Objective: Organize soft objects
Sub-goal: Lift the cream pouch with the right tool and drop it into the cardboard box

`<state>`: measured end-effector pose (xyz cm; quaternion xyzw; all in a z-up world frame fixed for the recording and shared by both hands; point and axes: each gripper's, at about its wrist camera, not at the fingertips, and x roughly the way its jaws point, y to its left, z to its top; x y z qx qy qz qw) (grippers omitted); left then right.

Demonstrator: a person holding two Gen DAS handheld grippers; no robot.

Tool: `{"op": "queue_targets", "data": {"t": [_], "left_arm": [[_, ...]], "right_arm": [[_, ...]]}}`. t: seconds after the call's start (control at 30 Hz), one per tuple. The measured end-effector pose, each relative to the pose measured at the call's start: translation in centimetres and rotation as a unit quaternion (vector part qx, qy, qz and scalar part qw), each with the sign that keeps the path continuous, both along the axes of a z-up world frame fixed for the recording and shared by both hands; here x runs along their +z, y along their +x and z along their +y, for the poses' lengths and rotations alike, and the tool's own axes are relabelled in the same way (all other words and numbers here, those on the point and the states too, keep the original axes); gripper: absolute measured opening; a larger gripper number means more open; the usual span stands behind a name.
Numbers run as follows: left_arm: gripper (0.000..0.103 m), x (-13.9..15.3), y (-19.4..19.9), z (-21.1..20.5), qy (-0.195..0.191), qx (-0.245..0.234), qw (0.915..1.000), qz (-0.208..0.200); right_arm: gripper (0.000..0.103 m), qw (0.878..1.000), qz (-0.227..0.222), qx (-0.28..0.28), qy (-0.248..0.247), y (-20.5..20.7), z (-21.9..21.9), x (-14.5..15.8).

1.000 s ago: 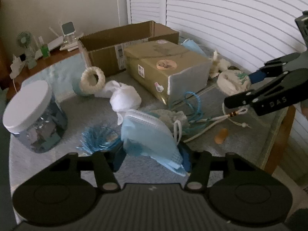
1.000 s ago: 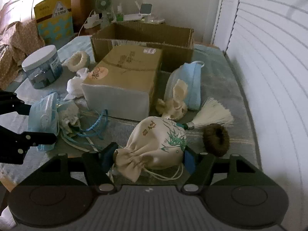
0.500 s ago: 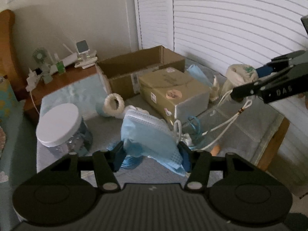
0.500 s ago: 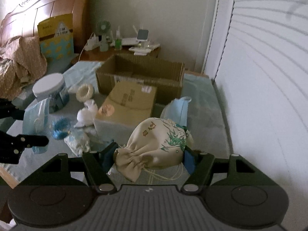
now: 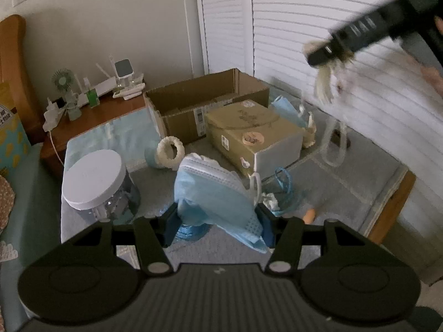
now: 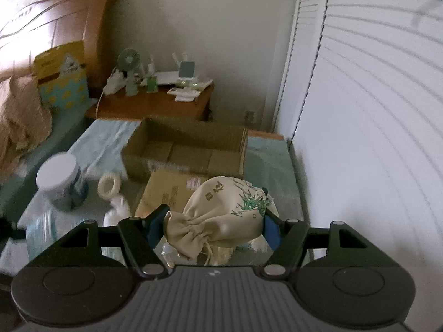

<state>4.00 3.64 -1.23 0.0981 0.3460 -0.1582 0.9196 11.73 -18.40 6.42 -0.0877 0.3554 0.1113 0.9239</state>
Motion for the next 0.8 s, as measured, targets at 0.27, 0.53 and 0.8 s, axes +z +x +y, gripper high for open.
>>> {"op": "queue_targets", "data": {"t": [0.27, 0.53, 0.8], "left_arm": [[0.057, -0.4, 0.9, 0.9, -0.019, 0.012, 0.9997, 0.005], [0.057, -1.1, 2.5, 2.5, -0.032, 0.038, 0.9986, 0.017], [0.057, -1.9, 3.9, 3.9, -0.041, 0.057, 0.9972, 0.027]], "right_arm": [[0.074, 1.000, -0.010, -0.004, 0.013, 5.8, 2.6, 3.7], [0.074, 1.000, -0.016, -0.022, 0.015, 13.1, 6.4, 4.7], [0.074, 0.998, 0.013, -0.054, 0.030, 18.6, 8.4, 2.6]]}}
